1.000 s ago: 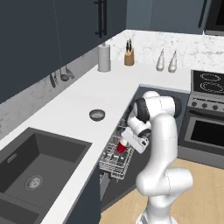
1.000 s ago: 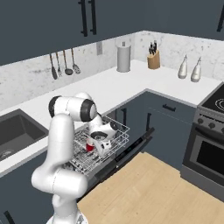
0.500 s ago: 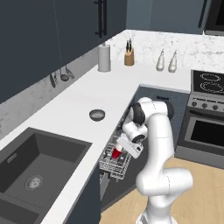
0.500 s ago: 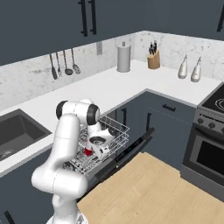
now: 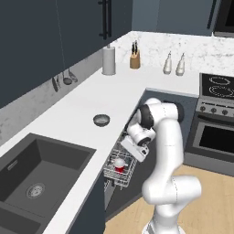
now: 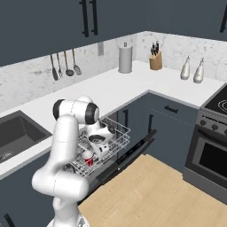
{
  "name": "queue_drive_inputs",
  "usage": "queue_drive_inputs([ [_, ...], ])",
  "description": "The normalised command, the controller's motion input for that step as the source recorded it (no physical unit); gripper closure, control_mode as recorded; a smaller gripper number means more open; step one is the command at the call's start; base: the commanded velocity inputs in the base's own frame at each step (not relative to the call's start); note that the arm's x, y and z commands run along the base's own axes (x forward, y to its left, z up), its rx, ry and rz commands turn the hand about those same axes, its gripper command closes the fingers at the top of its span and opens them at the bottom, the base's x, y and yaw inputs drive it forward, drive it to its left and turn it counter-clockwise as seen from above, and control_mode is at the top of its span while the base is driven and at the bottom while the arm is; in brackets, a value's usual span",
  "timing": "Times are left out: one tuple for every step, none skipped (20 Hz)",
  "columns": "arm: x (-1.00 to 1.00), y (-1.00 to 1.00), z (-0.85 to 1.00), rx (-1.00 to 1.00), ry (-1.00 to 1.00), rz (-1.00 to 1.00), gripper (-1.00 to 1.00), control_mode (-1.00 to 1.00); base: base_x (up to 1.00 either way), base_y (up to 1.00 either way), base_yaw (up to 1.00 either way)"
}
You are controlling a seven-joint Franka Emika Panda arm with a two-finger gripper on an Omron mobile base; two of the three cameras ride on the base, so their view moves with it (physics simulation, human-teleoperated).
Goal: Pick up the cup and bowl from the counter, place them in the dishwasher, and close the dishwasher door.
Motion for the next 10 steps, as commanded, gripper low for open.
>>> queue_drive_inputs([
  [-0.57,-0.29,1.0,0.02,-0.07,0.0,-1.0,-1.0,0.0,0.0,0.0],
  [-0.66,-0.36,1.0,0.06,-0.05,0.0,-1.0,-1.0,0.0,0.0,0.0],
  [-0.55,-0.24,1.0,0.03,-0.06,0.0,-1.0,-1.0,0.0,0.0,0.0],
  [-0.47,-0.11,1.0,0.04,-0.08,0.0,-1.0,-1.0,0.0,0.0,0.0],
  [-0.39,-0.05,1.0,0.07,-0.05,0.0,-1.0,-1.0,0.0,0.0,0.0],
  [-0.39,0.0,1.0,0.07,-0.07,0.0,-1.0,-1.0,0.0,0.0,0.0],
  [-0.25,0.0,1.0,0.07,-0.07,0.0,-1.0,-1.0,0.0,0.0,0.0],
  [-0.19,0.0,1.0,0.07,-0.06,0.0,-1.0,-1.0,0.0,0.0,0.0],
  [-0.14,0.0,1.0,0.06,-0.05,0.0,-1.0,-1.0,0.0,0.0,0.0],
  [-0.09,0.0,1.0,0.08,-0.03,0.0,-1.0,-1.0,0.0,0.0,0.0],
])
